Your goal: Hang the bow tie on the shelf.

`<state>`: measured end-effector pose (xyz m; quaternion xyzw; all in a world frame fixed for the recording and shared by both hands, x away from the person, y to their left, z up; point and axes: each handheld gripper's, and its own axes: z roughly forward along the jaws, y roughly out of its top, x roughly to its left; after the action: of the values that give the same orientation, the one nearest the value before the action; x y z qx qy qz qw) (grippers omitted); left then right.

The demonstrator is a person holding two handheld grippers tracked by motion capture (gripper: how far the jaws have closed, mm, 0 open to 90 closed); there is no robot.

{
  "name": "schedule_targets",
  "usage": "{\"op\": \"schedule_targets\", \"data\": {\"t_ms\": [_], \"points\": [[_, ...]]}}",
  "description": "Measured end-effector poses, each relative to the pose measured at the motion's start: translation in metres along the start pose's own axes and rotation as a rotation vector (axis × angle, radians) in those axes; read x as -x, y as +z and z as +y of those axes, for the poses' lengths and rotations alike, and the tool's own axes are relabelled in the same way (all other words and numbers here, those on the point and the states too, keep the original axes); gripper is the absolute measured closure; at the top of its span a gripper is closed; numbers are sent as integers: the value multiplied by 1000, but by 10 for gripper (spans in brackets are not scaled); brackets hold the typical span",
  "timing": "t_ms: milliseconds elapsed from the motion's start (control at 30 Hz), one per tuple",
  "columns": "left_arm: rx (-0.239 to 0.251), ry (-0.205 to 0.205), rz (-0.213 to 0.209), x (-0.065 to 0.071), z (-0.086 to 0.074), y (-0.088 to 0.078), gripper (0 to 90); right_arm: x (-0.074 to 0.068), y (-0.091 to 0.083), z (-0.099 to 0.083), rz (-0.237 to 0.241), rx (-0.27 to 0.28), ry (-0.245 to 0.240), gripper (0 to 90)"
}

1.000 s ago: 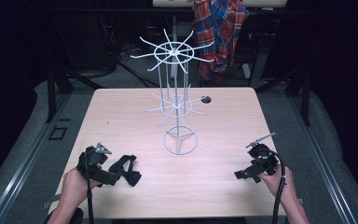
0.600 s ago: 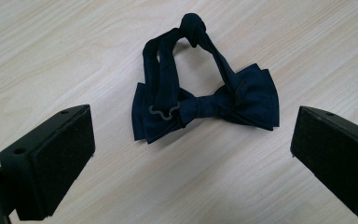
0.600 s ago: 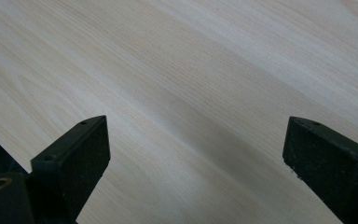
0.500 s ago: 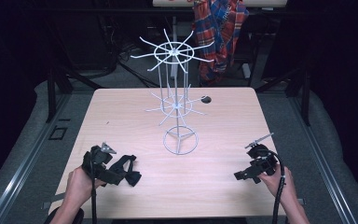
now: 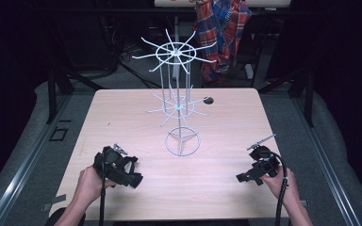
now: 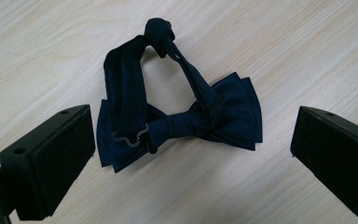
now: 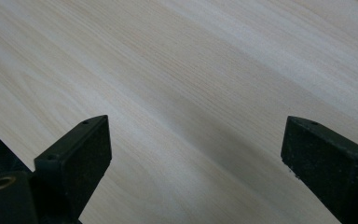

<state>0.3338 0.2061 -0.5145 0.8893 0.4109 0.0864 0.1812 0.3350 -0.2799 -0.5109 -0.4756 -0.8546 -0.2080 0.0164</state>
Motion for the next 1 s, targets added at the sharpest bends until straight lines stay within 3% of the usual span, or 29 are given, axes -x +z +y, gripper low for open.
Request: {"op": "schedule_targets", "data": {"t_ms": [167,300,367,533,633,700,733,833,1000], "points": [[-19,5,-7,1,4,6,0,-3,3,-1,3,21,30,81],[-35,12,-3,3,8,11,10,0,1,0,0,-2,7,83],[-32,18,1,3,9,11,102,0,1,0,1,-14,0,84],[-41,30,-15,6,13,15,203,-1,2,-1,7,5,21,87],[-55,29,-24,4,14,17,354,0,1,-1,10,-11,11,89],[-57,28,-26,4,14,18,391,0,1,-2,10,-10,11,89],[-63,29,-32,3,15,19,391,-1,3,-3,4,13,33,89],[-82,33,-38,3,16,22,491,-2,3,-3,5,15,39,91],[-100,39,-41,3,15,25,564,0,2,-3,11,-11,15,93]]}}
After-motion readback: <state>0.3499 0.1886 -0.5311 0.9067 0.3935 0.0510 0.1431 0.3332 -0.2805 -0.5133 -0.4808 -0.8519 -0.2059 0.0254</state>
